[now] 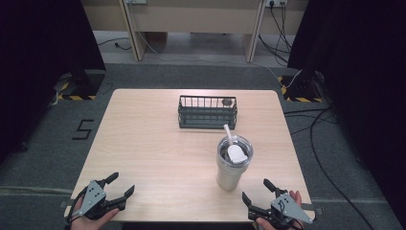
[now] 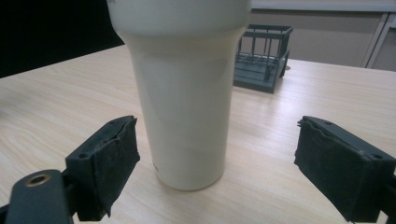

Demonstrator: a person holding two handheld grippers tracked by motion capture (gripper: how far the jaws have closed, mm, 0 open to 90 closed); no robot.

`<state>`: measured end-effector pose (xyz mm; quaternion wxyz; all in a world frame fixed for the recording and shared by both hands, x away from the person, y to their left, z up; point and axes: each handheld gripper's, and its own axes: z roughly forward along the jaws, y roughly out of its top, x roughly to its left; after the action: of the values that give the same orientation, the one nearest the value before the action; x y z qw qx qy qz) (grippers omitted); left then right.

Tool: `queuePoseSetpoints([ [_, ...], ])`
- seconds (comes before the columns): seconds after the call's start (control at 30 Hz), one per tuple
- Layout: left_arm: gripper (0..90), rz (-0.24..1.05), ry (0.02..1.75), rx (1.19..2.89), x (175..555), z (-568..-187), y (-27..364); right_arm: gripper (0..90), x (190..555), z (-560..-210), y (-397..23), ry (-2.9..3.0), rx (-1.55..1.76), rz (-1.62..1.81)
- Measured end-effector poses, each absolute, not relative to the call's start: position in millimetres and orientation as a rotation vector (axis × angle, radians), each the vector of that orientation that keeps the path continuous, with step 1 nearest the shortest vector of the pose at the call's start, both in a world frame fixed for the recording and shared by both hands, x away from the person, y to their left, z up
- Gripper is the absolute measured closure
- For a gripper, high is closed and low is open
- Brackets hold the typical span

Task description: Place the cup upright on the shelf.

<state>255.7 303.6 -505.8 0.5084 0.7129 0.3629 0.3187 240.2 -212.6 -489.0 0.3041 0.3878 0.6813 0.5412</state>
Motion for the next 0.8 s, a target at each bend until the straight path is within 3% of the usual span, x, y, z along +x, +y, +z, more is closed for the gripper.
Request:
queuePoseSetpoints([
  [0.8,24.3,0.761,0.865,1.721,254.6,-505.8,304.3,14.0,277.1,-482.1,-182.3,1.862,0.966,1.493],
])
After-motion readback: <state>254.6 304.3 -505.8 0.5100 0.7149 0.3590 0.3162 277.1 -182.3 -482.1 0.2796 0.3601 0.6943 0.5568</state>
